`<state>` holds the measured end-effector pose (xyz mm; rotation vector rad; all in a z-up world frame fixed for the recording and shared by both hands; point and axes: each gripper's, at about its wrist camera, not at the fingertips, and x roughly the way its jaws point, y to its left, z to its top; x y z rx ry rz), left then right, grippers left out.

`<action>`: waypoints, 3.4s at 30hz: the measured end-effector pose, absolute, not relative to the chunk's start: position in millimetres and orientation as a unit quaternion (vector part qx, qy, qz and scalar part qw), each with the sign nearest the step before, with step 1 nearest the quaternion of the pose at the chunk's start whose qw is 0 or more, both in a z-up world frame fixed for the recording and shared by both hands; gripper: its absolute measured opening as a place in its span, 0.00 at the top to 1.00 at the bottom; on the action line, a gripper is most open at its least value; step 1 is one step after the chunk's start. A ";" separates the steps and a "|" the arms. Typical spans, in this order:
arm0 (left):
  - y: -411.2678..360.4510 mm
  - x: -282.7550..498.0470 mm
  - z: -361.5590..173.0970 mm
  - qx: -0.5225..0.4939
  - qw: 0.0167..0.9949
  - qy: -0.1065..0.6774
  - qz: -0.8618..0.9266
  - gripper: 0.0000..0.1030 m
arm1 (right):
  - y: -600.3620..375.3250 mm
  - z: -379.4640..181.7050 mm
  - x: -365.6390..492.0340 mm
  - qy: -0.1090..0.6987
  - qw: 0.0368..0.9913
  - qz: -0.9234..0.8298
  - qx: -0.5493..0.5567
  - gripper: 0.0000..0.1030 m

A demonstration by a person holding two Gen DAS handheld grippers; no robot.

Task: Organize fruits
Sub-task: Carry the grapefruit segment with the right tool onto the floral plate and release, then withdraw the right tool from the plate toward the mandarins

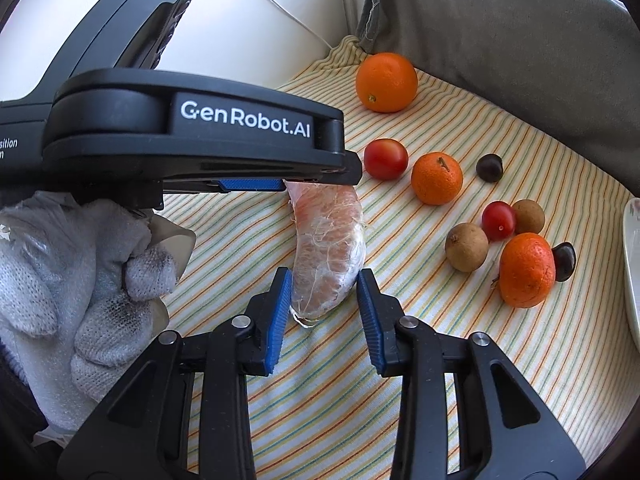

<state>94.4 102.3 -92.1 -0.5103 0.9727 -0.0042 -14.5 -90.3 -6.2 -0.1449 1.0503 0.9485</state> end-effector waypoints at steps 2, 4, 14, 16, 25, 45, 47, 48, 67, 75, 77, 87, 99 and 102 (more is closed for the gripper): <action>101.4 92.1 -87.6 -0.242 0.855 0.458 -0.004 0.45 | -92.7 -2.2 -16.6 0.477 0.761 0.435 -0.068 0.66; 99.9 91.0 -83.4 -0.243 0.857 0.454 -0.007 0.45 | -94.8 0.9 -17.4 0.470 0.765 0.433 -0.073 0.66; 69.9 102.9 -60.1 -0.232 0.868 0.437 -0.037 0.46 | -128.0 17.7 -17.8 0.452 0.787 0.414 -0.069 0.66; 61.8 107.4 -56.1 -0.231 0.870 0.434 -0.044 0.47 | -137.6 21.7 -16.4 0.450 0.792 0.408 -0.066 0.66; 16.9 137.1 -51.8 -0.212 0.870 0.438 -0.086 0.67 | -185.8 25.9 7.1 0.459 0.808 0.367 -0.036 0.66; -101.1 173.2 -57.3 -0.172 0.841 0.476 -0.188 0.79 | -289.8 18.4 47.1 0.466 0.846 0.259 -0.011 0.67; -111.7 173.7 -57.9 -0.163 0.841 0.478 -0.193 0.79 | -301.5 19.6 49.3 0.466 0.847 0.255 -0.008 0.67; -116.1 173.9 -58.0 -0.161 0.841 0.479 -0.194 0.79 | -304.8 20.6 50.6 0.467 0.846 0.256 -0.006 0.67; -112.2 164.4 -40.4 -0.151 0.847 0.470 -0.197 0.72 | -341.2 38.3 48.5 0.442 0.873 0.207 0.007 0.29; -93.1 141.5 -30.7 -0.128 0.861 0.453 -0.193 0.57 | -341.2 43.9 40.1 0.438 0.873 0.214 0.024 0.29; -85.1 134.7 -29.2 -0.120 0.865 0.449 -0.188 0.53 | -338.6 44.8 38.6 0.439 0.872 0.217 0.027 0.29; -27.2 99.8 -33.6 -0.091 0.885 0.431 -0.148 0.47 | -322.3 51.9 35.2 0.436 0.864 0.247 0.053 0.17; 32.5 73.7 -58.4 -0.079 0.895 0.428 -0.093 0.47 | -292.3 51.2 37.7 0.438 0.851 0.284 0.054 0.17; 46.3 72.6 -65.3 -0.092 0.894 0.429 -0.087 0.47 | -281.3 48.6 36.5 0.440 0.847 0.295 0.049 0.17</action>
